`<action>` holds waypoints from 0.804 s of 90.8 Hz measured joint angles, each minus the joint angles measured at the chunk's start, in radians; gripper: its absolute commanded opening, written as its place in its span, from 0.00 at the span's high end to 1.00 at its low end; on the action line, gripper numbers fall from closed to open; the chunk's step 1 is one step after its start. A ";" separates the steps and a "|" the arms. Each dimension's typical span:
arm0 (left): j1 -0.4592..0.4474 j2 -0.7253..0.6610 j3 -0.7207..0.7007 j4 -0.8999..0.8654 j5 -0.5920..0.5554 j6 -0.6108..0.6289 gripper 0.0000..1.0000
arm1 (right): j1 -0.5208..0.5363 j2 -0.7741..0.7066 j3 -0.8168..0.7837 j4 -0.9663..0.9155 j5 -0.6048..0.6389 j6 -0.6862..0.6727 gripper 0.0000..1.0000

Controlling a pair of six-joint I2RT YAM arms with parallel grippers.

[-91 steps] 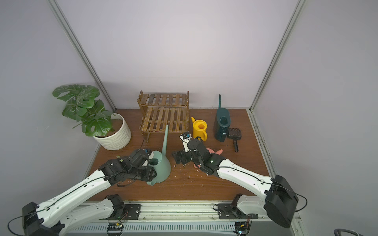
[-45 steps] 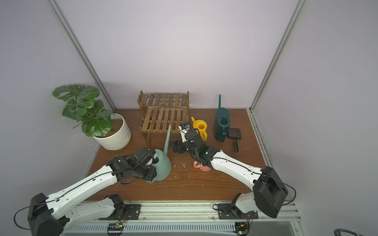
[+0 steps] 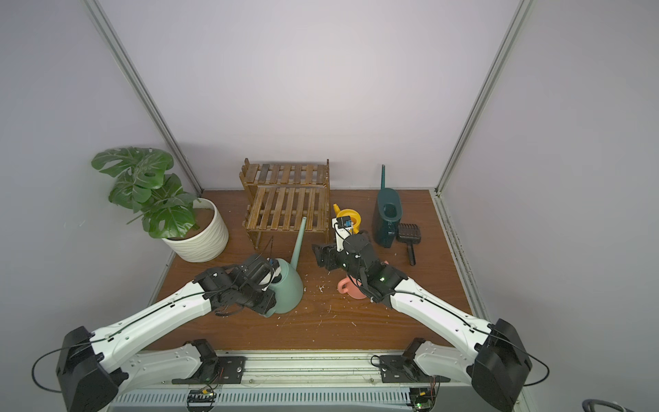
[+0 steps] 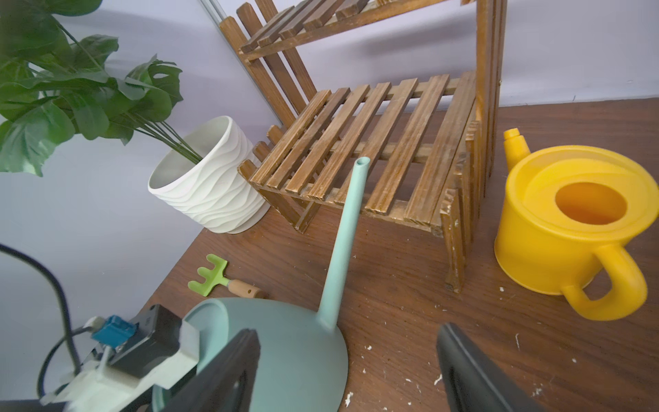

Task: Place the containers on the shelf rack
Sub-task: 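Pick up a container from the center of the board.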

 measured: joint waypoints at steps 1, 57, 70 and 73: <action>0.000 0.003 0.002 0.000 0.000 0.002 0.69 | -0.001 -0.001 -0.001 -0.002 0.001 0.000 0.19; -0.004 0.059 0.100 -0.031 -0.078 -0.029 0.79 | -0.010 -0.067 -0.049 -0.026 0.014 0.007 0.19; -0.005 -0.010 0.098 -0.034 -0.116 -0.097 0.82 | -0.010 -0.067 -0.061 -0.027 0.014 0.010 0.19; -0.005 -0.022 0.098 -0.034 -0.119 -0.107 0.82 | -0.010 -0.067 -0.061 -0.026 0.014 0.011 0.19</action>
